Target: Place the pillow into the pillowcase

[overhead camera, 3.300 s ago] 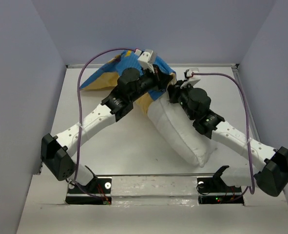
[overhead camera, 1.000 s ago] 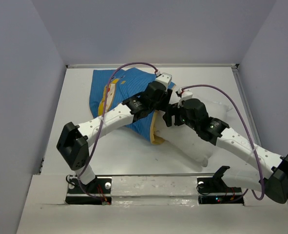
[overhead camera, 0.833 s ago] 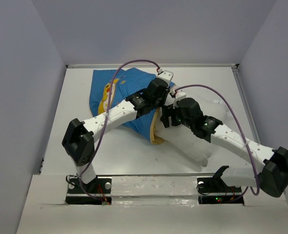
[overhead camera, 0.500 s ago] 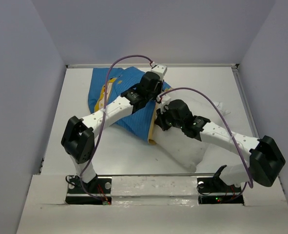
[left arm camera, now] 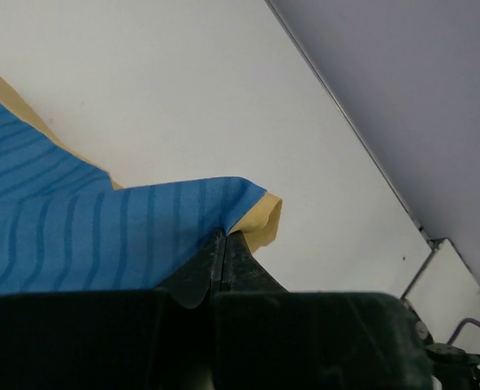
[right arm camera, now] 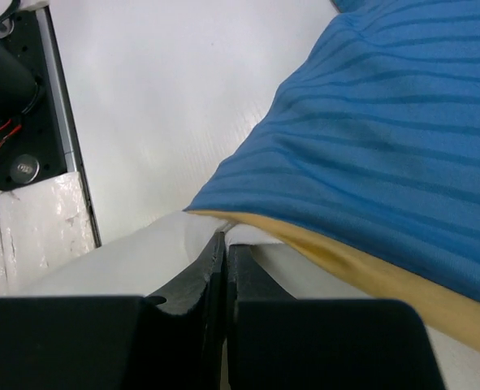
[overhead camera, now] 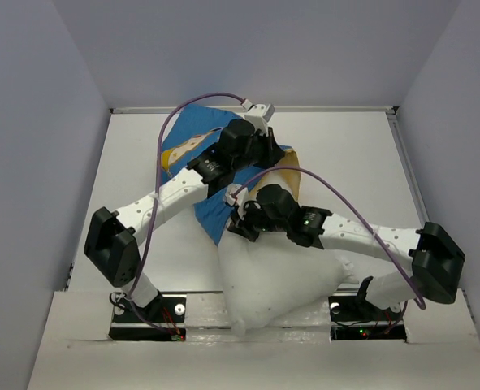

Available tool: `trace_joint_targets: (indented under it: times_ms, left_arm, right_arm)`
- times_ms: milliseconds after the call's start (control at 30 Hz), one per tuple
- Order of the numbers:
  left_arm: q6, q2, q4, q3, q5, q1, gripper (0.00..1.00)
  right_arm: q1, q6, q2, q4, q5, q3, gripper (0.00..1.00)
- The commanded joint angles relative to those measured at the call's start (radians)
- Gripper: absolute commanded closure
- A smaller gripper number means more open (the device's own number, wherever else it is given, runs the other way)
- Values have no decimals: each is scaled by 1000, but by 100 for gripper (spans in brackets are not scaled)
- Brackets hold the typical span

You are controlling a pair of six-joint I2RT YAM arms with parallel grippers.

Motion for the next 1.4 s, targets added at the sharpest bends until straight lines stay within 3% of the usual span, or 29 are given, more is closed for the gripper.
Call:
trace_joint_targets:
  times_ms: [0,167,367,433,467,533,567,633,667,733,767,800,867,1000,1067,1233,1333,1367]
  left_arm:
    - [-136,-126,283,-149,72,-51,100]
    - [-182,-211,339,-320,67,-42,100]
    - [-143,-196,322,-259,228,-43,98]
    - [-113,-129,267,-215,298,-54,82]
    - [-101,-102,254,-188,344,-60,70]
    - [-82,-35,231,-118,405,-85,62]
    - [-69,-18,230,-96,403,-91,53]
    - [-50,25,185,-27,403,-92,40]
    - [-31,25,159,-6,364,-92,29]
    - [38,-57,95,-4,194,-96,18]
    - [49,-102,87,-25,134,-93,15]
    - [56,-207,87,-89,72,-89,14]
    - [54,-321,93,-171,-76,-73,13]
    - [27,-640,34,-434,-372,-71,12]
    - [1,-726,1,-524,-492,-62,10]
    - [-59,-848,-100,-708,-504,70,10]
    - [-63,-820,-53,-742,-428,102,11]
    - [-61,-809,-42,-742,-396,102,12]
  right_arm:
    - [51,-36,-98,112,-58,-90,100]
    - [51,10,-261,247,109,-210,100]
    - [51,109,-368,328,208,-314,100]
    - [51,139,-394,324,235,-332,100]
    - [51,156,-403,319,242,-340,100]
    - [51,162,-419,319,243,-360,98]
    - [51,165,-431,313,240,-360,97]
    - [51,174,-448,289,248,-342,86]
    - [51,183,-452,247,272,-333,63]
    - [51,211,-478,182,339,-304,39]
    - [51,213,-492,169,347,-300,39]
    - [51,217,-508,160,354,-302,29]
    - [51,225,-531,117,372,-299,24]
    - [51,263,-529,-1,461,-251,24]
    - [51,286,-528,-46,522,-244,28]
    - [51,334,-473,-136,624,-211,36]
    - [-24,329,-408,-170,542,-187,41]
    - [-50,334,-352,-164,504,-179,47]
